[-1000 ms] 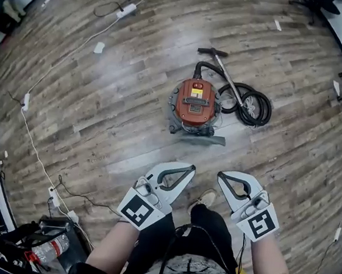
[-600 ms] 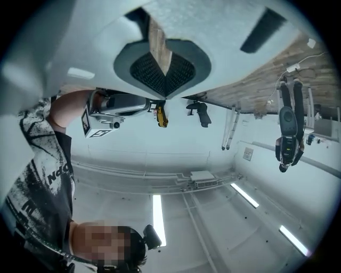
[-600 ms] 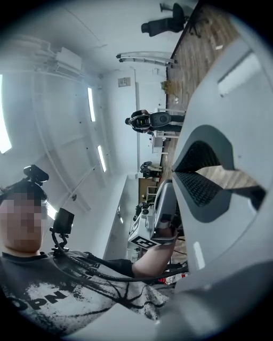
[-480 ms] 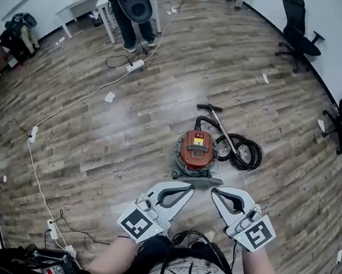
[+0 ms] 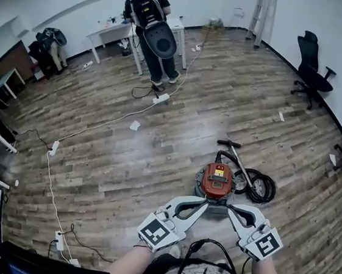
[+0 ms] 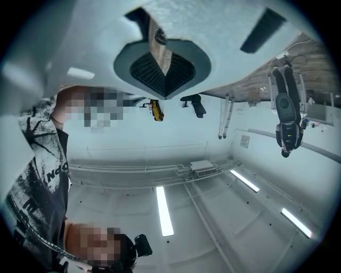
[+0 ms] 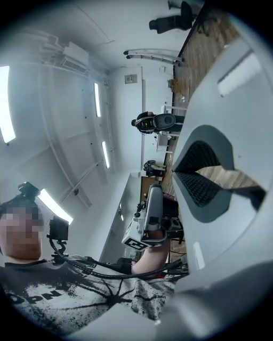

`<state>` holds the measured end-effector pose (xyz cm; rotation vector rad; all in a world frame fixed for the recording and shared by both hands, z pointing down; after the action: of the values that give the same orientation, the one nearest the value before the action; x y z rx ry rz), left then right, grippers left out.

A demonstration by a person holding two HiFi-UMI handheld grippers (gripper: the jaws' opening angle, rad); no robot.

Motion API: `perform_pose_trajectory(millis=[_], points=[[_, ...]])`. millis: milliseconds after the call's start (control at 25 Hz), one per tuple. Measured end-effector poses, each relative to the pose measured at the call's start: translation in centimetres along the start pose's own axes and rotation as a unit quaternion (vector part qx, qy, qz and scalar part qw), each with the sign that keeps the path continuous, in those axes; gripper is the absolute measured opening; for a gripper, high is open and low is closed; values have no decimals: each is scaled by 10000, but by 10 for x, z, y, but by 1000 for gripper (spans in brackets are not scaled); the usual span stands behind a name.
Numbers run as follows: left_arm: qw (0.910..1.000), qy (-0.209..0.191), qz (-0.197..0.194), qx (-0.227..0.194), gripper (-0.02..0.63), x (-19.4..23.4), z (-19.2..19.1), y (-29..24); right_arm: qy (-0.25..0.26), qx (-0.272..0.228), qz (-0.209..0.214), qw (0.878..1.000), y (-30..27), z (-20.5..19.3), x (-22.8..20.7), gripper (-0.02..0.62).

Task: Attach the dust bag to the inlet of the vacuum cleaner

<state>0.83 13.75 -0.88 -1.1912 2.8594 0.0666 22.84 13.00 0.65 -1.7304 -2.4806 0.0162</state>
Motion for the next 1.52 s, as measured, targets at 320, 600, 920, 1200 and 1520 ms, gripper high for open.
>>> perform_pose_trajectory(millis=[320,600,920,1200,1520], points=[[9999,49,88,113,2,3,-5,30,-127,110,-85,9998,-12,-11,14,6],[9997,-218,-65,78,2,-1,-7,38,-207,96,-164,9996,-11,-13,11,6],[9999,-78,-10,-85,2,4,-7,49,-153,150,-118,9997,-19,-17,12,6],[9997,43,184,-157,2,7,-10,55,-42,55,16,10000,-24,-13,13,6],[9997,-129,171,-144,2,5,-11,55,295,-368,268,9985,-29,-3,14,6]])
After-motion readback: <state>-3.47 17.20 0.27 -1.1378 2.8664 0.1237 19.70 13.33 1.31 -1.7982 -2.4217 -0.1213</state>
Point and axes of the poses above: the fingertips, and each gripper's own axes: y backward along the fingers, x to its left, z out of its top, the point moved 10 cm from there along y, backward along the fingers, and after that the axes turned 9 degrees about z, right-handed, at the moved point
